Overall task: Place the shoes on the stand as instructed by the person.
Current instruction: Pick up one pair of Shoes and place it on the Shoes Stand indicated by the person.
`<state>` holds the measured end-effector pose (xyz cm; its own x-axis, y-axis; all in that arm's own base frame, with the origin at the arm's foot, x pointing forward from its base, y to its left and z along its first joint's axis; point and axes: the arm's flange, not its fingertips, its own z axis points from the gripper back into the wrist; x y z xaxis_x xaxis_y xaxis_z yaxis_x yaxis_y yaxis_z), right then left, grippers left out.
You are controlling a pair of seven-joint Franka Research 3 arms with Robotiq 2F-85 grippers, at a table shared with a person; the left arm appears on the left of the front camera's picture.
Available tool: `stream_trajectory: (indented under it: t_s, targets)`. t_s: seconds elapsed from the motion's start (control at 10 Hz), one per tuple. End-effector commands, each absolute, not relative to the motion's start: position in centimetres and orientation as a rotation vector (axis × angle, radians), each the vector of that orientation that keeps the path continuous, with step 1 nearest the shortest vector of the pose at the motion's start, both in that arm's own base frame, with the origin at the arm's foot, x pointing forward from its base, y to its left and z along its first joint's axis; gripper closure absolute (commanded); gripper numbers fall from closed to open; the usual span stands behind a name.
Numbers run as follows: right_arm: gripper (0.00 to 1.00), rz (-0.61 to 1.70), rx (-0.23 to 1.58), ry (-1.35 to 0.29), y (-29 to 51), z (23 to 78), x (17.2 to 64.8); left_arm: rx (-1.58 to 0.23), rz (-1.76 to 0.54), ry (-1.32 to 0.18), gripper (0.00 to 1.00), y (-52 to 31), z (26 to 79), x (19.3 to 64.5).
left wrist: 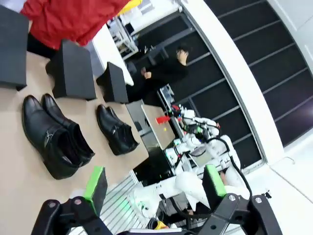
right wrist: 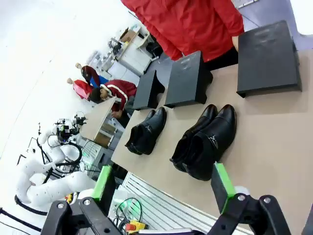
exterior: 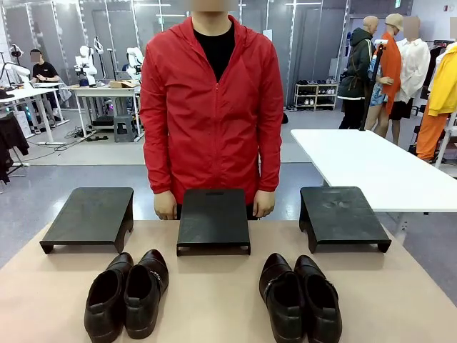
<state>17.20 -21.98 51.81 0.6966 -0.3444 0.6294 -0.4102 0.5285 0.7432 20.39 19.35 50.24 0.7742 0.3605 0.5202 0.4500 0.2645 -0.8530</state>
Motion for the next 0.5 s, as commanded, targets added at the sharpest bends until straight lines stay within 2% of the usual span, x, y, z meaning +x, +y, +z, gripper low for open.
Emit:
stream_trajectory:
  t_s: [0.0,0.1,0.2,0.4]
  targets:
    - [0.00,0.082,1.047,-0.860,-17.4,47.6,16.0,-1.353,-0.064,-0.790,0.00,18.3,49.9,20.3]
    - [0.00,0.076,1.031,-0.880,-17.3,47.6,16.6,-1.351,-0.054,-0.790,0.00,18.1,49.9,20.7]
    - [0.00,0.046,1.050,-0.850,-22.3,51.5,16.4,-1.339,-0.051,-0.767,0.00,19.8,50.4,20.0]
    - [0.00,0.046,1.050,-0.850,-22.3,51.5,16.4,-1.339,-0.051,-0.767,0.00,19.8,50.4,20.0]
